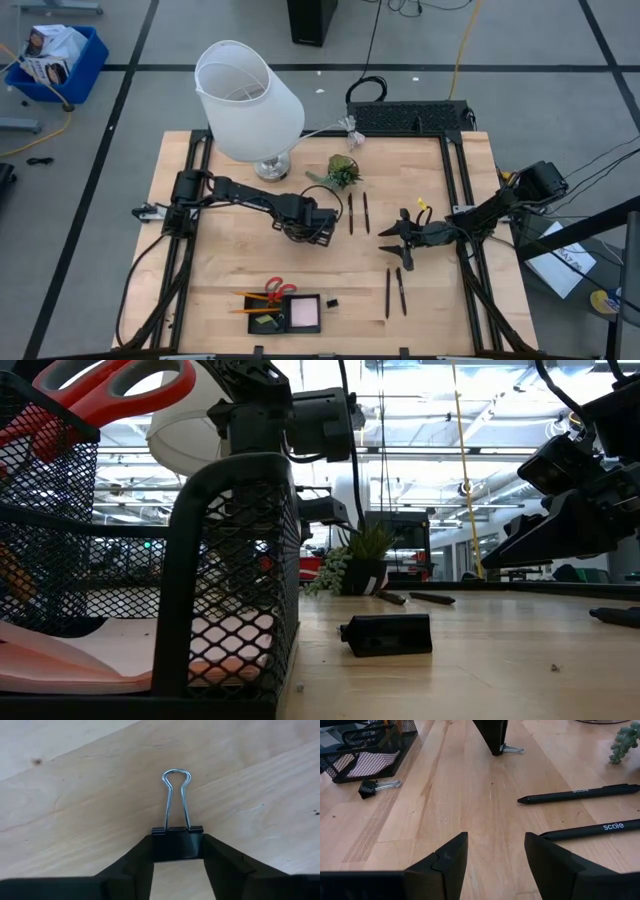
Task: Pick and place office supplies into organizer
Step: Put the top black binder clip into the mesh desk organizer
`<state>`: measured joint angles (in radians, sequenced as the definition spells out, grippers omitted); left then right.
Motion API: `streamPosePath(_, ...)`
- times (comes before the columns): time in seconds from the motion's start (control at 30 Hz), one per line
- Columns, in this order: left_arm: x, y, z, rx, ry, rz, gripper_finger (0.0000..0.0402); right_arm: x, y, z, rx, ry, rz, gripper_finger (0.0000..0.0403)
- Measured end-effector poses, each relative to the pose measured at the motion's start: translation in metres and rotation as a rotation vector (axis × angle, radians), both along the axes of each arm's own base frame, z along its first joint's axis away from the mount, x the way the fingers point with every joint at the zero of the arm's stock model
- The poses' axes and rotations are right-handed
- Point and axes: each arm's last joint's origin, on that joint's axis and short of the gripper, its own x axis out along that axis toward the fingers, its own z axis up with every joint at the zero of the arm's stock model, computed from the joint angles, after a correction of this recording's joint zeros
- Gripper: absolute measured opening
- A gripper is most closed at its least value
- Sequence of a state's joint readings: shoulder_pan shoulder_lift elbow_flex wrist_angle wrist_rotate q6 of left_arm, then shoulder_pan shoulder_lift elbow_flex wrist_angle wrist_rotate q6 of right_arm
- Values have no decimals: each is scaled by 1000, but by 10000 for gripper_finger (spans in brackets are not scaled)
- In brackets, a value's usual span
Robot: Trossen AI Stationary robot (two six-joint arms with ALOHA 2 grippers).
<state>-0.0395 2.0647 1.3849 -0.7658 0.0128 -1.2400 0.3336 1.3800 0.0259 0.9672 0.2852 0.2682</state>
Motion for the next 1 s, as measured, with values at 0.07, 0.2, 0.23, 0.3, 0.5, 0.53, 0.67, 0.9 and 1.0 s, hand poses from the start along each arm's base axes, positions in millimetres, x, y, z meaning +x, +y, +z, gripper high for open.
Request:
streamPosePath(0.07, 0, 0, 0, -1, 0, -3, 142, 0, 0, 0, 0, 0, 0, 192)
streamPosePath(0.2, 0, -2, 0, -7, 2, -10, 145, 0, 0, 0, 0, 0, 0, 192)
streamPosePath(0.23, 0, -2, 0, -8, 2, -12, 151, 0, 0, 0, 0, 0, 0, 192)
streamPosePath(0.3, 0, -4, 1, -11, 5, -15, 167, 0, 0, 0, 0, 0, 0, 192)
streamPosePath(0.5, -5, -8, 13, -8, -5, -38, 165, 0, 0, 0, 0, 0, 0, 192)
streamPosePath(0.53, -6, -9, 15, -16, -8, -44, 158, 0, 0, 0, 0, 0, 0, 192)
streamPosePath(0.67, -9, -10, 29, -15, -38, -71, 141, 0, 0, 0, 0, 0, 0, 192)
streamPosePath(0.9, -13, -12, 49, 7, -88, -122, 170, 0, 0, 0, 0, 0, 0, 192)
streamPosePath(1.0, -17, -18, 60, 11, -117, -154, 172, 0, 0, 0, 0, 0, 0, 192)
